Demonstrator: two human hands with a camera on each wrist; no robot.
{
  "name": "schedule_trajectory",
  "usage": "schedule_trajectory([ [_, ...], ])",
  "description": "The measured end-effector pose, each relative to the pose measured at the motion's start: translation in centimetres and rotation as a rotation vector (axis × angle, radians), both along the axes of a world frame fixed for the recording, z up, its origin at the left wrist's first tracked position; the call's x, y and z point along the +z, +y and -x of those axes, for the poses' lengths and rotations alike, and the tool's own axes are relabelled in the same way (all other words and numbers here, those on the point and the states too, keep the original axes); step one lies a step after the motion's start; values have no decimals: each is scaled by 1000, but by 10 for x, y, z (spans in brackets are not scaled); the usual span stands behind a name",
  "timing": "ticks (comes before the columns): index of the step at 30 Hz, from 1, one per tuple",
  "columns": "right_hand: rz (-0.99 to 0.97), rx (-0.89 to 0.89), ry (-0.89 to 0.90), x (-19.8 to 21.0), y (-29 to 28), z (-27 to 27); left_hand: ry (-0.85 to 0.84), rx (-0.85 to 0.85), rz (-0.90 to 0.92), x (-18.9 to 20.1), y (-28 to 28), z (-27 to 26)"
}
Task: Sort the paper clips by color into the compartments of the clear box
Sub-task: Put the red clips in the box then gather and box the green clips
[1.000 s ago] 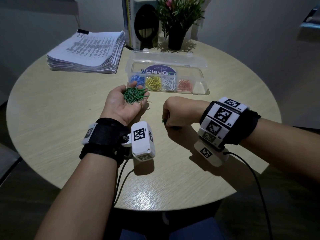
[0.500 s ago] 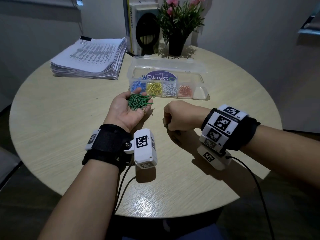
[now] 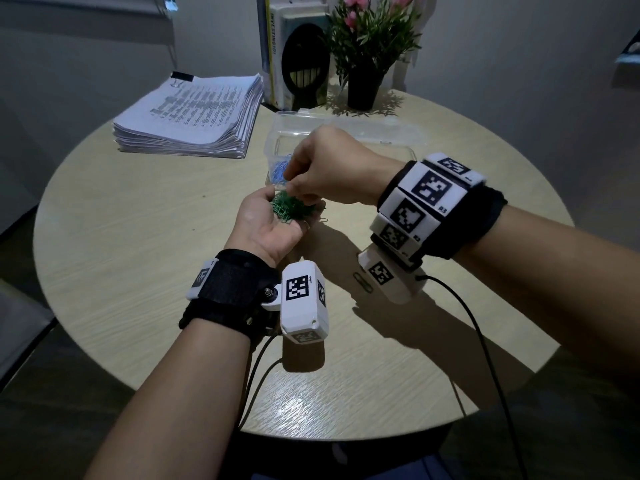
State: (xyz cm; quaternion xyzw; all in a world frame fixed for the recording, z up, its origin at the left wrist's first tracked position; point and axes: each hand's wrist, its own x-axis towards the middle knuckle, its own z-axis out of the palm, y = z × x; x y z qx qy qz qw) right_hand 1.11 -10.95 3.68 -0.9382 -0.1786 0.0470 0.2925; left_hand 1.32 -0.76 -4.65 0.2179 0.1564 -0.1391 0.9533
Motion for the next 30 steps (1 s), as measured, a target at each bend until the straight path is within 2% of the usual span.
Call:
schedule_trajectory([
  [3,24,-12,-20,0,-6,1,16,3,81,0,1,0],
  [6,88,-49,36,-2,-27,4,20,-9,57,1,1,1],
  [11,454,-20,217,-19,-60,17,19,-5,91,4,0,4],
  [14,576,-13,279,-26,-66,27,8,-8,74,5,0,5],
  [16,623,8,258,-32,-65,33,0,-9,72,5,1,6],
  [21,557,55,180,-39,-61,36,-6,-16,80,5,1,7],
  [30,528,13,272,-39,-61,30,21,-13,56,4,0,5],
])
